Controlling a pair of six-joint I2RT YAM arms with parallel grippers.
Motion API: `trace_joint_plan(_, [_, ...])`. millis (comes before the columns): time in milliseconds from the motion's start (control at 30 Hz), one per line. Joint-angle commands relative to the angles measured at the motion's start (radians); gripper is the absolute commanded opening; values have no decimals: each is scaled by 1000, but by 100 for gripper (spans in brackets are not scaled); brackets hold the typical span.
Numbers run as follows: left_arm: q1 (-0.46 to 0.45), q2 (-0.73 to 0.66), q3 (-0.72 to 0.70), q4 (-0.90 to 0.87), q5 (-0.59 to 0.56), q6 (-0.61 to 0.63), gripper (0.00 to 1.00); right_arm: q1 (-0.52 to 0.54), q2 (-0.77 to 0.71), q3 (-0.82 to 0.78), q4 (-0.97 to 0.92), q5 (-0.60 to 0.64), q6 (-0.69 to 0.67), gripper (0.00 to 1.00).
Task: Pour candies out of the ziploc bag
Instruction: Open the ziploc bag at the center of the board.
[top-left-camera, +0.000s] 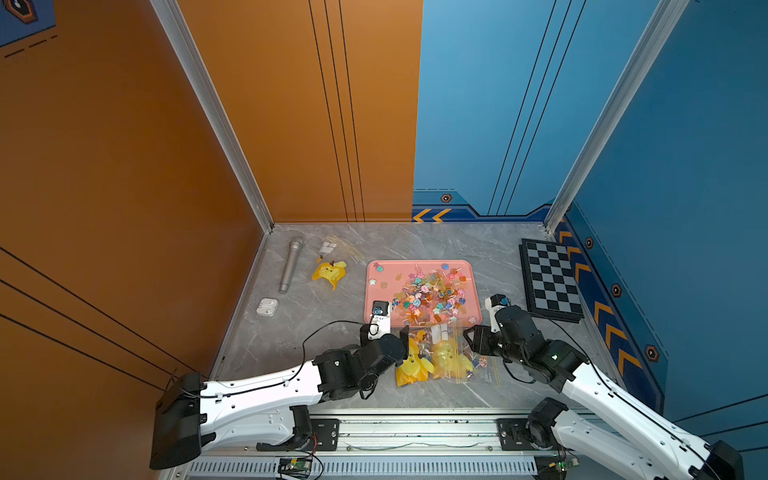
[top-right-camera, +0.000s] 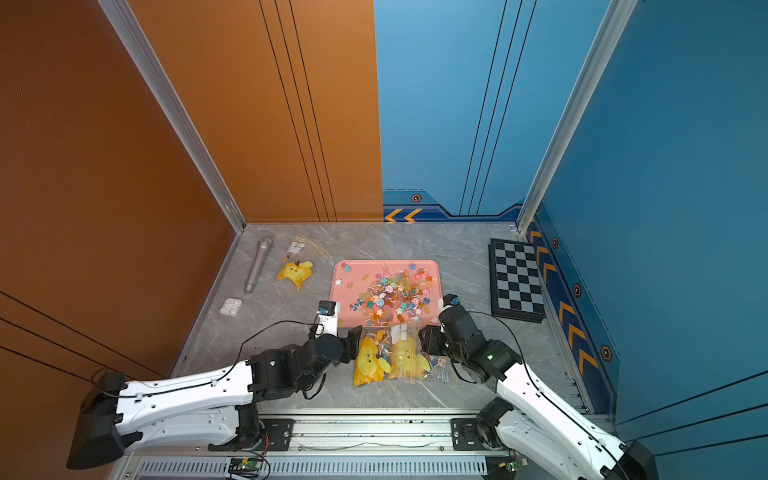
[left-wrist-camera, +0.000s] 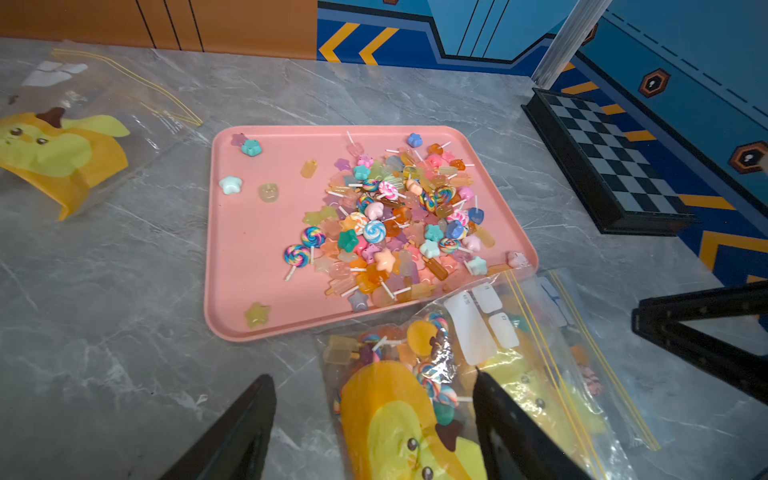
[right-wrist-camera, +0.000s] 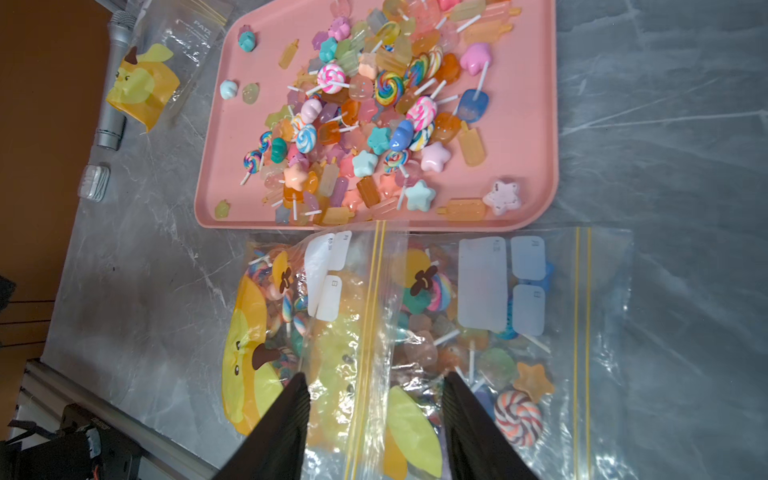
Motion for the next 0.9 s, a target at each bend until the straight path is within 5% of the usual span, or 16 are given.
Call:
trace_joint_plan(0, [-13,44,31,67,81,25,71,-31,-7,-38,-38,-5,9,53])
trace_joint_plan(867, [6,202,102,152,218,28,61,-45,59,-165,122,-104,24,53])
